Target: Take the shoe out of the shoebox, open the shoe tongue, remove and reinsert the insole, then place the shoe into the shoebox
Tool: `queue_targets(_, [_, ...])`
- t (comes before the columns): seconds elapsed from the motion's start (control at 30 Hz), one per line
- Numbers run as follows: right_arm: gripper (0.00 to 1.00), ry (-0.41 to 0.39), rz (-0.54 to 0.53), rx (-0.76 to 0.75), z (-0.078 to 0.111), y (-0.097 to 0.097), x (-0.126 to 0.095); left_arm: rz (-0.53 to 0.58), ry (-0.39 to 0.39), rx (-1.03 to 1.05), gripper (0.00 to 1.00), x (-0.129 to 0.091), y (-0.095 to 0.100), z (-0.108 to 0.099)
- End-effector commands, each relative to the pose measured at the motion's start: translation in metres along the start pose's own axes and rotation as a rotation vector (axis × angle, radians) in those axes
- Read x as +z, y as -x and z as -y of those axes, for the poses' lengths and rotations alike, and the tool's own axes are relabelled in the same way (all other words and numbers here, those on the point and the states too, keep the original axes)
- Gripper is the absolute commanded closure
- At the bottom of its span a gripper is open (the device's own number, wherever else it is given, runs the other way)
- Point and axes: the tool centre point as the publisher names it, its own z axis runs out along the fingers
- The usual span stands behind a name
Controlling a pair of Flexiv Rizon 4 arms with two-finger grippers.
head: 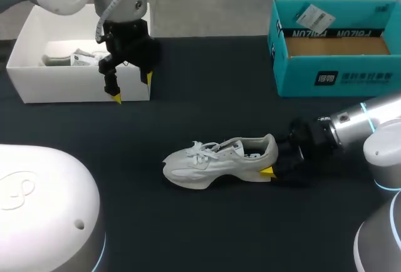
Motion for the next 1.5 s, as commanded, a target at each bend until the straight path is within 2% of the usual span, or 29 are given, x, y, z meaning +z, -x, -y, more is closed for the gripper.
queue_targets(0.03, [1.0, -0.003, 0.002, 0.001, 0.004, -0.001, 0.005, -0.024, -0.049, -0.376, 0.0, 0.0, 0.005, 0.0])
queue_targets(0.1, [1.0, -0.003, 0.002, 0.001, 0.004, -0.001, 0.005, 0.055, -0.023, -0.599, 0.0, 0.0, 0.01, 0.012])
queue_targets(0.13, [1.0, -0.003, 0.002, 0.001, 0.004, -0.001, 0.005, 0.065, -0.098, -0.607, 0.0, -0.002, 0.008, 0.018])
queue_targets(0.2, [1.0, -0.003, 0.002, 0.001, 0.004, -0.001, 0.005, 0.125, -0.051, -0.842, 0.0, -0.001, 0.011, 0.034])
queue_targets(0.27, [1.0, -0.003, 0.002, 0.001, 0.004, -0.001, 0.005, 0.249, -0.022, -1.022, 0.0, 0.002, 0.012, 0.051])
queue_targets(0.3, [1.0, -0.003, 0.002, 0.001, 0.004, -0.001, 0.005, 0.194, -0.081, -1.068, 0.0, 0.002, 0.013, 0.057])
queue_targets(0.33, [1.0, -0.003, 0.002, 0.001, 0.004, -0.001, 0.005, 0.207, -0.049, -1.169, 0.0, 0.004, 0.017, 0.061])
queue_targets(0.43, [1.0, -0.003, 0.002, 0.001, 0.004, -0.001, 0.005, 0.164, -0.075, -1.32, 0.0, 0.008, 0.027, 0.074])
queue_targets(0.53, [1.0, -0.003, 0.002, 0.001, 0.004, -0.001, 0.005, 0.139, -0.09, -1.364, 0.0, 0.014, 0.032, 0.093])
queue_targets(0.77, [1.0, -0.003, 0.002, 0.001, 0.004, -0.001, 0.005, 0.101, -0.059, -1.371, 0.0, 0.022, 0.039, 0.128])
queue_targets(1.47, [1.0, -0.003, 0.002, 0.001, 0.004, -0.001, 0.005, 0.101, -0.059, -1.371, 0.0, 0.022, 0.039, 0.128])
queue_targets(1.5, [1.0, -0.003, 0.002, 0.001, 0.004, -0.001, 0.005, 0.067, -0.099, -1.369, 0.0, 0.022, 0.035, 0.131])
